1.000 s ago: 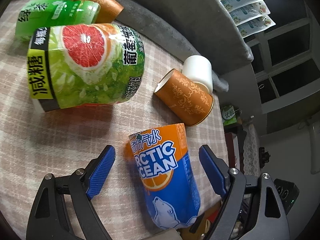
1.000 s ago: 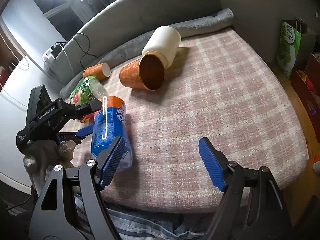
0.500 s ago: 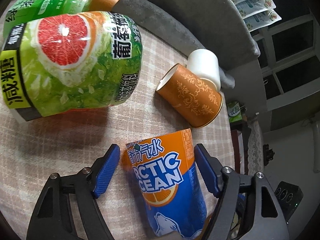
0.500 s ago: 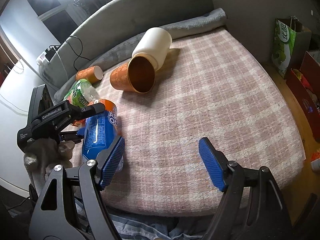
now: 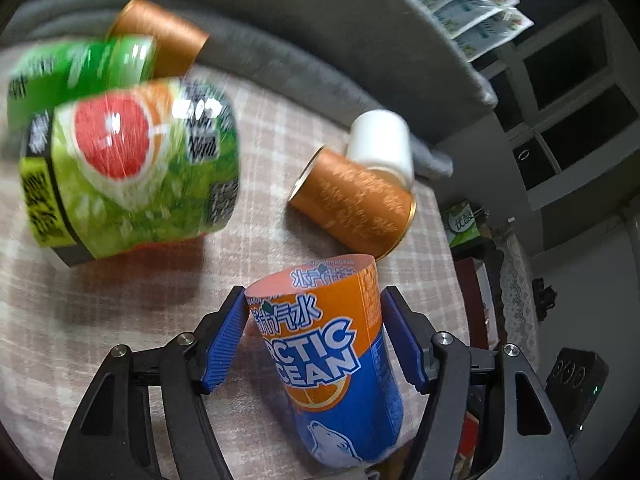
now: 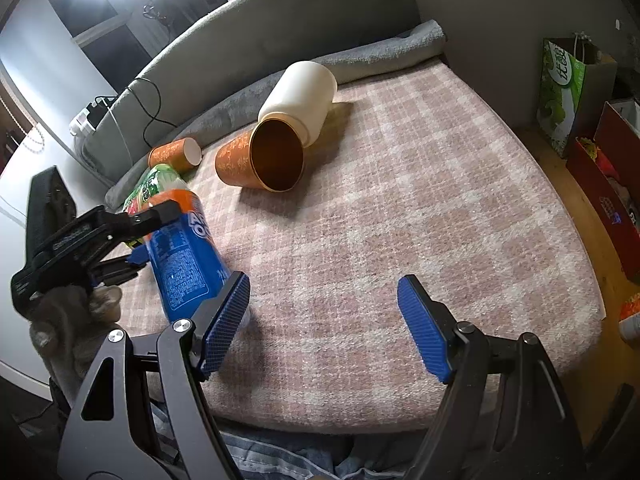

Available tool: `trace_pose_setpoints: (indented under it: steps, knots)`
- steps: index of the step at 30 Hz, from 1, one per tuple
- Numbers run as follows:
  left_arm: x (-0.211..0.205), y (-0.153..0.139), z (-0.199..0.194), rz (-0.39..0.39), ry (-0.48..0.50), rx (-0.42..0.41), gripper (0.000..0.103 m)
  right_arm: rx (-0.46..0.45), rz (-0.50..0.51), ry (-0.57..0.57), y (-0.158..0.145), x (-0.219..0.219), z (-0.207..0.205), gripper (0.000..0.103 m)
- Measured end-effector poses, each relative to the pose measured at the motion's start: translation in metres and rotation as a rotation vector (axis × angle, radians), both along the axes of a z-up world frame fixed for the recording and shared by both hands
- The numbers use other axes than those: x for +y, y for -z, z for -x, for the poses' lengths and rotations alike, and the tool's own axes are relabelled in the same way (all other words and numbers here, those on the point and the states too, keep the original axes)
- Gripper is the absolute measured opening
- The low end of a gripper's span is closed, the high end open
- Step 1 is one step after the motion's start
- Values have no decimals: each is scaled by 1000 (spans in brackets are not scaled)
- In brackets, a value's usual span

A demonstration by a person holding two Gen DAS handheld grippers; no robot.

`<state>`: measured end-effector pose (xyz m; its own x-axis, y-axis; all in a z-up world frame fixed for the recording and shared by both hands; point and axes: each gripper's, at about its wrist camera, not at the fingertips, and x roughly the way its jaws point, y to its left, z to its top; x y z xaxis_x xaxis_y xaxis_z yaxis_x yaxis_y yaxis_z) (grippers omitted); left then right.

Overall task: Flip cup upright
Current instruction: 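Rotate the cup upright with the left gripper, opening end up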

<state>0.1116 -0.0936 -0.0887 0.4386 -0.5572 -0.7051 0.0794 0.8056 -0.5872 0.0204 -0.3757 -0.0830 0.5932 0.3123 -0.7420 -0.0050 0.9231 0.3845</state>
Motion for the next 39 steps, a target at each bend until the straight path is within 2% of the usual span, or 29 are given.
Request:
trace_pose_setpoints:
  steps: [14,27,32,39]
  knots:
    - [-6,-36,16,-112,-10,-199,66,-11,2,-3,-5,4,3,79]
    - [-17,-52,25,-313,-15,-368,66,-9,-1,1,-6,4,2,79]
    - [-26,-52,27,-380,4,-406,66,-15,2,0,-6,3,2,79]
    - [-38,-51,32,-436,23,-441,66,-20,1,11,-8,1,4,79]
